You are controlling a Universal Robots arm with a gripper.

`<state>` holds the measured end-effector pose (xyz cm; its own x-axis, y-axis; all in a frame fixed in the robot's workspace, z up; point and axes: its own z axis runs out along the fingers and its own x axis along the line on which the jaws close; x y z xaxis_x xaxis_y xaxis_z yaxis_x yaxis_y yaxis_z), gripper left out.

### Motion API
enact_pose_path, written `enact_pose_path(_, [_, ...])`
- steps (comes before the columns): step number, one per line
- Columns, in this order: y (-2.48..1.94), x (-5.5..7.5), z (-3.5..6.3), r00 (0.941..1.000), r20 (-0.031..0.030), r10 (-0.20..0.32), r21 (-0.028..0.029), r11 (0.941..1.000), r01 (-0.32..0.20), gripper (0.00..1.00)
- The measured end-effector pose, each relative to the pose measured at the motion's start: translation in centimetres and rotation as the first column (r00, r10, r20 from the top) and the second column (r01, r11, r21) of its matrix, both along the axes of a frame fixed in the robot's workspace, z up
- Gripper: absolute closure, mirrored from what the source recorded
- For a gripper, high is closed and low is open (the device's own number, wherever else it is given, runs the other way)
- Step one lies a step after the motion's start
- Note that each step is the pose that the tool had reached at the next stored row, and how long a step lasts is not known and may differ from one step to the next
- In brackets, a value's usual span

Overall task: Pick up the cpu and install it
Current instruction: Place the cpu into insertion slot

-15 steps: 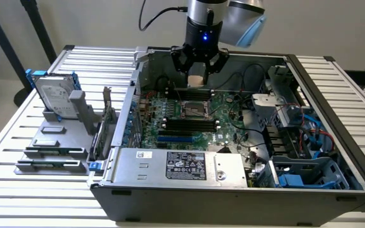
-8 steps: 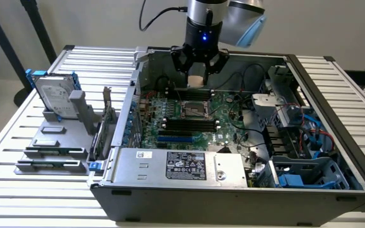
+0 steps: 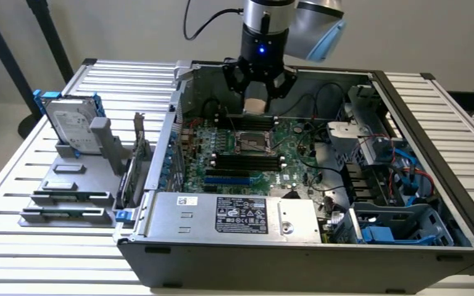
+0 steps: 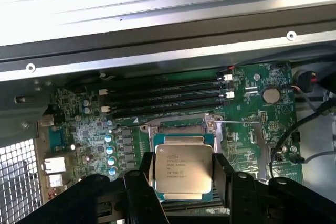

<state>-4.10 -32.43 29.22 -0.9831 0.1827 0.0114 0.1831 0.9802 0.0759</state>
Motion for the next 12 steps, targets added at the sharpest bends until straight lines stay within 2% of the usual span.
enact_pose_path(3, [0.0,0.0,-0.06,0.9985,0.0,-0.055,0.0001,0.9985,0.055,0.45])
enact_pose_path(6, [0.0,0.0,-0.13,0.9941,0.0,-0.108,0.0001,0.9941,0.108,0.45])
enact_pose_path(9, [0.0,0.0,-0.19,0.9867,0.0,-0.163,0.0001,0.9867,0.163,0.45])
enact_pose_path(12, [0.0,0.0,-0.25,0.9763,0.0,-0.216,0.0001,0.9763,0.216,0.45])
